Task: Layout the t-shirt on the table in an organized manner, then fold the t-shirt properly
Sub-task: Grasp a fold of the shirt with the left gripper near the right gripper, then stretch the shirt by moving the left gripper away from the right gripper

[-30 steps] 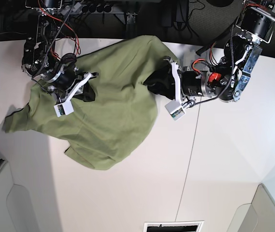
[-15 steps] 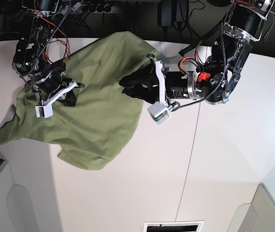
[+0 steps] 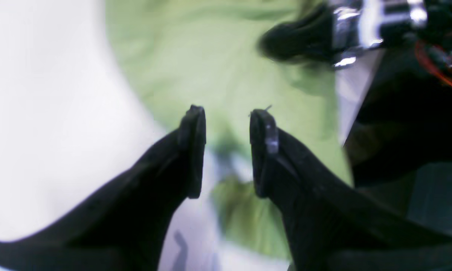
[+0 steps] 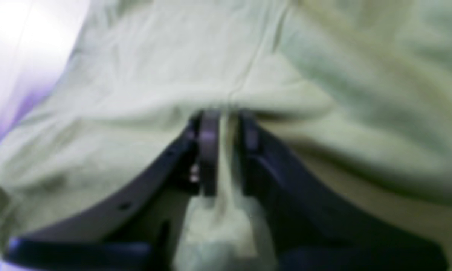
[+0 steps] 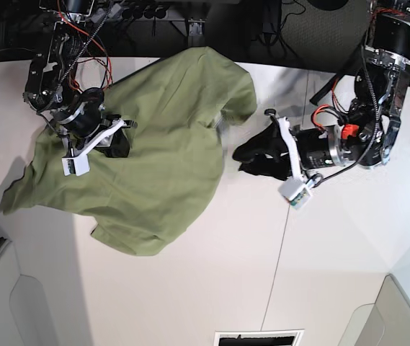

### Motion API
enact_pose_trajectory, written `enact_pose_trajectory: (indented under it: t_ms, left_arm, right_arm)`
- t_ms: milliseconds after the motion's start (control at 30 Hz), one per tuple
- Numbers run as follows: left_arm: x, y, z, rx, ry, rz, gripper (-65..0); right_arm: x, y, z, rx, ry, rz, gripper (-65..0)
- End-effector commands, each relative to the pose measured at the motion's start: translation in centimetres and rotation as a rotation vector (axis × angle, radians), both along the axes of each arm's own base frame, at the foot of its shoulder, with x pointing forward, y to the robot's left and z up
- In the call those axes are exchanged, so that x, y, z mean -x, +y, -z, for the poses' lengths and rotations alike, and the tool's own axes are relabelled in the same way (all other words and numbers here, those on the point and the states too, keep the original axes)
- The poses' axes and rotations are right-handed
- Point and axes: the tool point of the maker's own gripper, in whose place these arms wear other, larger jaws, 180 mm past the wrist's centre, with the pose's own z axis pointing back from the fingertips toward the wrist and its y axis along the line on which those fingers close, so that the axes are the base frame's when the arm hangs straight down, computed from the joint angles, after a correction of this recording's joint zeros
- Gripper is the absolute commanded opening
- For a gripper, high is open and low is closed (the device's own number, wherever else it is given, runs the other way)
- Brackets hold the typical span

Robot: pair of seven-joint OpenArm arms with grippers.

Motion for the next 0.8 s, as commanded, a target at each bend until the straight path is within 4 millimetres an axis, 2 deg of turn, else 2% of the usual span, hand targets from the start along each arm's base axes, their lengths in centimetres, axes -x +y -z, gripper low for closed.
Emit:
enact_pose_trajectory:
  t_ms: [0, 100, 233, 400, 633, 767]
  left_arm:
    - [-0.1, 0.4, -1.1, 0.028, -0.024, 0.002, -42.1]
    - [1.3, 1.9, -0.1, -0.013, 0.014, 0.003, -42.2]
    - [3.7, 2.2, 1.5, -0.094, 0.026, 0.033, -42.3]
    - [4.1, 3.0, 3.4, -0.208, -0.048, 0.024, -42.5]
    - [4.3, 1.3, 3.7, -0.179, -0.048, 0.02, -42.5]
    - [5.0, 0.1, 4.4, -0.185, -0.044, 0.055, -42.5]
  right_arm:
    - [-1.4, 0.0, -2.3, -0.013, -0.085, 0.003, -51.9]
    - [-1.9, 0.0, -3.4, -0.007, -0.118, 0.003, -51.8]
    - [-2.5, 0.2, -4.1, -0.019, -0.143, -0.007, -51.8]
    - [-2.9, 0.6, -4.6, -0.025, -0.158, -0.017, -51.7]
    - [-3.0, 2.2, -4.7, -0.027, -0.16, -0.061, -51.7]
    - [-3.2, 2.9, -4.1, 0.014, -0.161, -0.088, -51.7]
